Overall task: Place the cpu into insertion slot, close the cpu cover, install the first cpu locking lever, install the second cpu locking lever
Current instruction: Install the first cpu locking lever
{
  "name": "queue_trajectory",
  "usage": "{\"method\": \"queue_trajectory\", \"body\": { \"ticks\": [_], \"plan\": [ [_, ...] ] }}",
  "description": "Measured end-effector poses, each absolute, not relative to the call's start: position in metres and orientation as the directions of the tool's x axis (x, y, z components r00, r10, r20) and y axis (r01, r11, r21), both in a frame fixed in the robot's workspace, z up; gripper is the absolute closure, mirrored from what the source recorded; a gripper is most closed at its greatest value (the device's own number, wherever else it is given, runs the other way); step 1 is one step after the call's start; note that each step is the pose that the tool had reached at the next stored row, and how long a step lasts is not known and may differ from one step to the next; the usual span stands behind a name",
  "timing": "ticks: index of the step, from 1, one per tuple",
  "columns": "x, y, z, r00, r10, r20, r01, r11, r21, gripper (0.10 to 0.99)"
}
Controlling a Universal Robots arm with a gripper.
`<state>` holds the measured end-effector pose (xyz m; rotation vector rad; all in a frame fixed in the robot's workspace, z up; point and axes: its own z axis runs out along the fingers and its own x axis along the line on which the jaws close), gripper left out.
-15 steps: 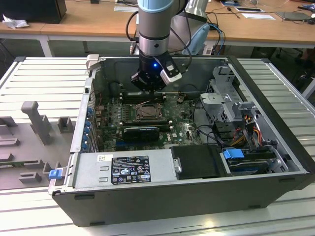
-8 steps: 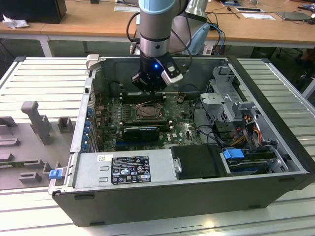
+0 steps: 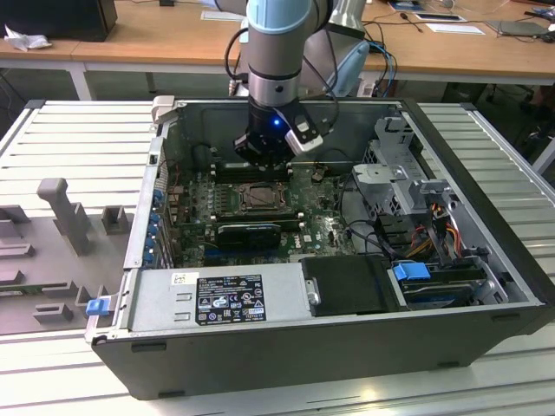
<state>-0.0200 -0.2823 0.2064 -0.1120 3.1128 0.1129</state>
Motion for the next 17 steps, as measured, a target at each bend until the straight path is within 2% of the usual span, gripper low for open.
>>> {"method": "queue_trajectory", "body": {
  "ticks": [13,17],
  "plan": [
    [-0.0199,-0.2824,0.2012,-0.997,-0.071,-0.026,-0.073,0.996,0.061,0.980],
    [-0.0199,-0.2823,0.2018,-0.997,-0.071,-0.028,-0.073,0.995,0.070,0.980]
  ]
}}
